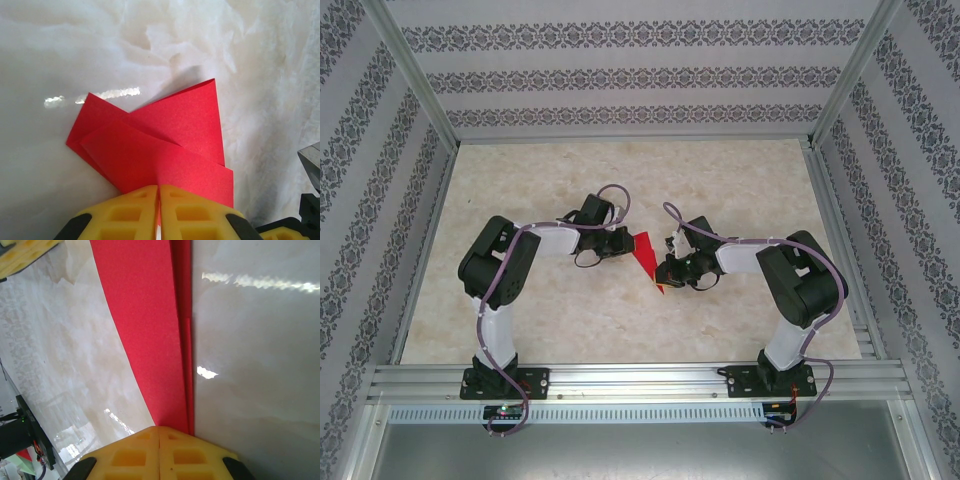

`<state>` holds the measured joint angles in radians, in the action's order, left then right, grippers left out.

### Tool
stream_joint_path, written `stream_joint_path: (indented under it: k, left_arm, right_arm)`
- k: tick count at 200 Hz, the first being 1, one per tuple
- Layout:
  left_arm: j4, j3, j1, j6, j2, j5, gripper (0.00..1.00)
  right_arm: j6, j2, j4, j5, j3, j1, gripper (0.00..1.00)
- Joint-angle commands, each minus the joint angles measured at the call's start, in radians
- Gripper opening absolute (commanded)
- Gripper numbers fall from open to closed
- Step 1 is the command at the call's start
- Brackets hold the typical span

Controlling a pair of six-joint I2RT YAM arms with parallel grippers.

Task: Fold a paper plane with a square sheet of paper (pick it up from the middle)
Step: Fold the wing for the fifth time at the center of the table.

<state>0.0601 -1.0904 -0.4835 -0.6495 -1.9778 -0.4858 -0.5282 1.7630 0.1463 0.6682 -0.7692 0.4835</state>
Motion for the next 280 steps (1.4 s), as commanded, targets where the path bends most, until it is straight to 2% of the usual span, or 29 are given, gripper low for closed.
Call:
stream_joint_path:
  k: [1,91,145,210,245,280]
  left_arm:
    - [-0.008,-0.045,0.078,0.064,-0.050,0.177,0.12]
    - [0.042,-0.101,0.093,0.083,-0.054,0.190,0.12]
    - [0.082,-0.084,0.085,0.076,0.104,0.192,0.14]
    - [-0.069,0.088,-0.048,-0.035,0.252,0.183,0.13]
    - [-0.141,0.112,-0.110,-0.071,0.192,0.144,0.12]
    - [-0.151,0.075,-0.146,-0.078,0.118,0.134,0.11]
  right_arm:
    - [0.020,0.050,0.149,-0.091,0.059,-0.002,0.07]
    - [0.014,0.048,0.144,-0.091,0.059,-0.003,0.07]
    - [-0.005,0.025,0.120,-0.071,0.050,-0.002,0.08]
    - [-0.040,-0.068,0.116,-0.023,-0.038,-0.005,0.11]
    - [-0.039,-0.122,0.126,-0.010,-0.117,-0.003,0.14]
    - [-0.038,-0.078,0.130,-0.022,-0.161,0.001,0.13]
